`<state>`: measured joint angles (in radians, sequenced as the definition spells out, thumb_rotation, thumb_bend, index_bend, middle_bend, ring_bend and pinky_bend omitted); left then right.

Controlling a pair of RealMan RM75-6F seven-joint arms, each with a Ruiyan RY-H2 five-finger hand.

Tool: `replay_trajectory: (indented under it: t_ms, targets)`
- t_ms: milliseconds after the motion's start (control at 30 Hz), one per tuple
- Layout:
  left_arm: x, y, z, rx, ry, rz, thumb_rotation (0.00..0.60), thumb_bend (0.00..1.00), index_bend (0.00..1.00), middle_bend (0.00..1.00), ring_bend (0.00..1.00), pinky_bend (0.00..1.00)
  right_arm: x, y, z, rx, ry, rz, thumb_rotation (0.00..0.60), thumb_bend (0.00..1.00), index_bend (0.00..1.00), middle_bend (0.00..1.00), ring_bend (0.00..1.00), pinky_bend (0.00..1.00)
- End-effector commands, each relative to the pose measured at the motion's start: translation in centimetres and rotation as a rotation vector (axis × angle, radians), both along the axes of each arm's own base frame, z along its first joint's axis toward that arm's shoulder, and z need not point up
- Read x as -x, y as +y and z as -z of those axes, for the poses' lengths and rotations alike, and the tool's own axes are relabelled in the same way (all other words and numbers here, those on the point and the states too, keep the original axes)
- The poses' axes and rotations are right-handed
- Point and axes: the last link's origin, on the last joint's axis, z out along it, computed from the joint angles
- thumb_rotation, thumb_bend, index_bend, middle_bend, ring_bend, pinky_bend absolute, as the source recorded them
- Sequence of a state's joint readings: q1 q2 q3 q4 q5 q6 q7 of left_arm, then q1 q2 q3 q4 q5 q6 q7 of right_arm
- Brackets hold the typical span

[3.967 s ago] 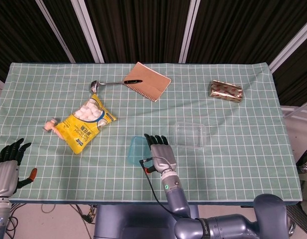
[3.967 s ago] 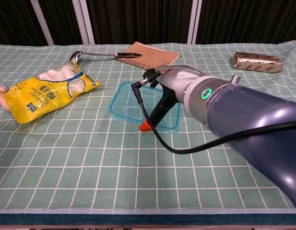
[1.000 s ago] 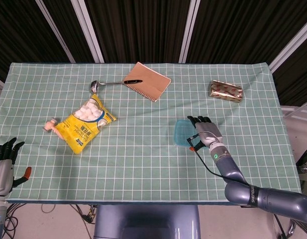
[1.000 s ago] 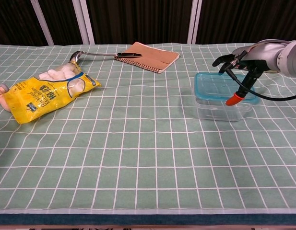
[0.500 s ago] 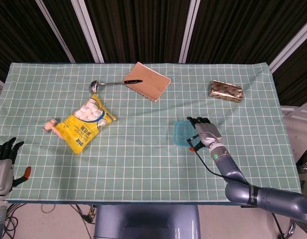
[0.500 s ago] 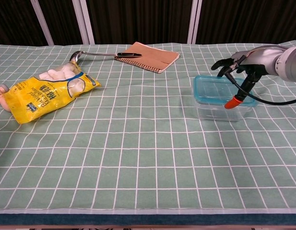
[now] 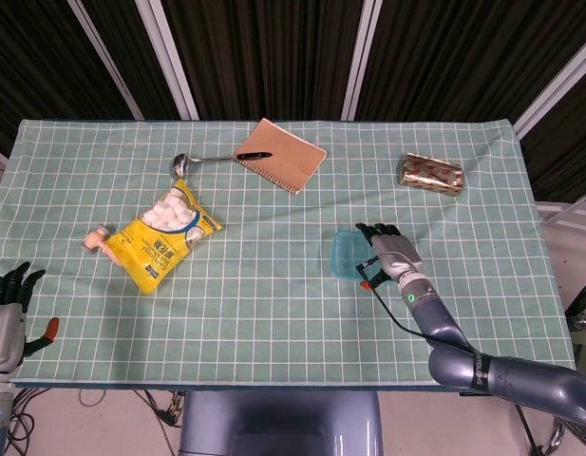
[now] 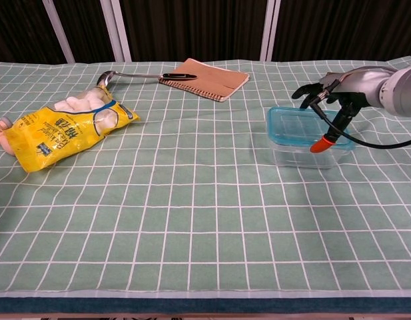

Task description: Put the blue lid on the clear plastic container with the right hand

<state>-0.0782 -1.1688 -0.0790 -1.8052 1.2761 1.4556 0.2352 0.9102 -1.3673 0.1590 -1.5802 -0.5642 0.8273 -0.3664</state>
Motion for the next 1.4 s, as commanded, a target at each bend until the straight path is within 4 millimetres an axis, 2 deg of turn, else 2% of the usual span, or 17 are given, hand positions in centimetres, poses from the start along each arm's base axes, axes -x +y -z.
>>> replay_trajectory:
  t_ms: [33,1400]
  targets:
    - [0.03,0.01,0.0,0.0,0.0,-0.001,0.6,0.36,0.14,0.0,0.0,0.0,0.04,-0.02,0.03,0.001,0.001,0.0,0.6,0.35,0.0,0.47,0.0,0.0]
    - [0.08,0.0,0.07,0.003,0.007,-0.003,0.6,0.36,0.14,0.0,0.0,0.0,0.31,-0.01,0.42,0.0,0.0,-0.004,0.6,0.35,0.0,0.47,0.0,0.0]
